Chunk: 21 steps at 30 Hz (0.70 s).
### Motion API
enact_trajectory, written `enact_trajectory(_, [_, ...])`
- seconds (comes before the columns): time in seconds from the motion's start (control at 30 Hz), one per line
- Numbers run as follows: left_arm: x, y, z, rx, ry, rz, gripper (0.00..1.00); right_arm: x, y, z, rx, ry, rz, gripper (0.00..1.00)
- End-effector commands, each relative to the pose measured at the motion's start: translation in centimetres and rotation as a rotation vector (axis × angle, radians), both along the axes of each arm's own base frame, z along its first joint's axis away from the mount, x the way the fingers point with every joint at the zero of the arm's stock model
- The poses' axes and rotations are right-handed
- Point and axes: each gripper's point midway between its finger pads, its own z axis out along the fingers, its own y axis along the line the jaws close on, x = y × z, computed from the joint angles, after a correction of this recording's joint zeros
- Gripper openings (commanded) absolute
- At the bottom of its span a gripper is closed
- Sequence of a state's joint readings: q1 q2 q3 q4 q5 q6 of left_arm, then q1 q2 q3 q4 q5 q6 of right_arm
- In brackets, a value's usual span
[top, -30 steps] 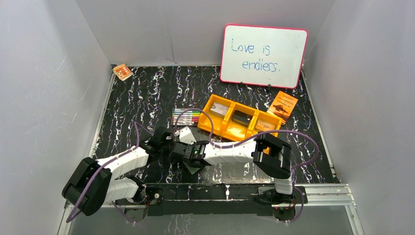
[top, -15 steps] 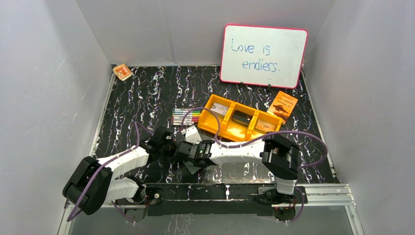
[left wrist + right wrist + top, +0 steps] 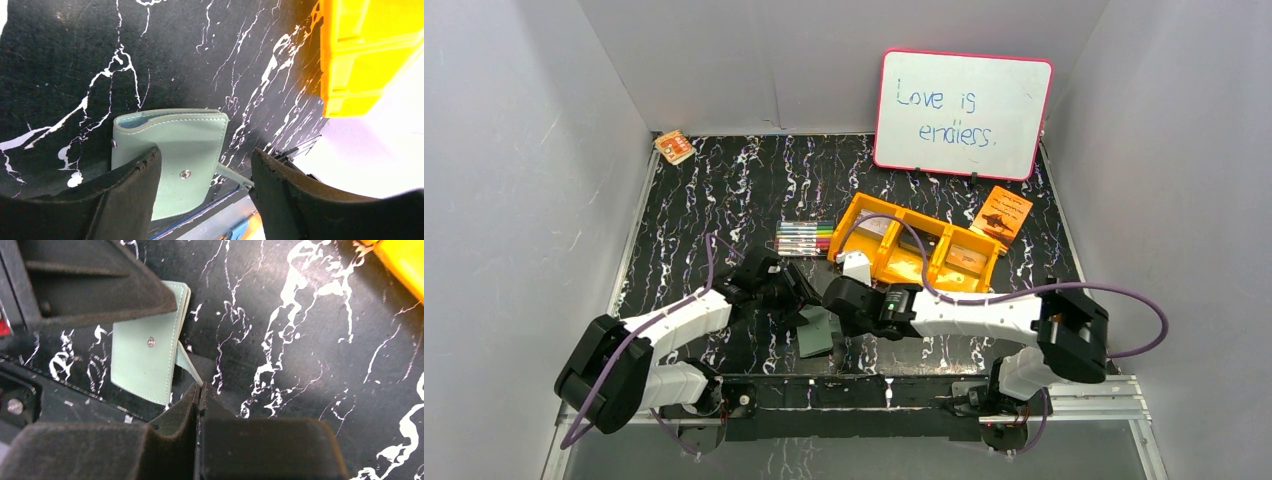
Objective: Put the credit cards into the card holder
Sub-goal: Open the card holder at the center of the board.
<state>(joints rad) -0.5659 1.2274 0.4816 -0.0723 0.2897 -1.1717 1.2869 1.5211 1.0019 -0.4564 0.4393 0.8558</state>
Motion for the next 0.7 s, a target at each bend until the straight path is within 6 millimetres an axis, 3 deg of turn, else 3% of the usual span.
enact_trajectory(0.0, [-0.9, 1.5, -0.6, 0.084, 0.017, -0.025, 0.67, -0.7, 0.6, 1.8, 0.126, 0.011, 0.017, 0.0])
enact_trajectory(0.17, [-0.5, 1.4, 0.3, 0.103, -0.02, -0.067, 0.73, -1.0, 1.4, 2.8, 0.213, 0.012, 0.033, 0.0])
enact_trajectory(0.4, [-0.5, 2.0, 1.0, 0.152, -0.048, -0.118, 0.73, -0.7, 1.9, 4.7, 0.293, -0.016, 0.025, 0.0])
enact_trajectory(0.67, [-1.0, 2.4, 1.4, 0.168, -0.061, -0.15, 0.73, -0.6, 2.3, 5.4, 0.325, -0.024, 0.028, 0.0])
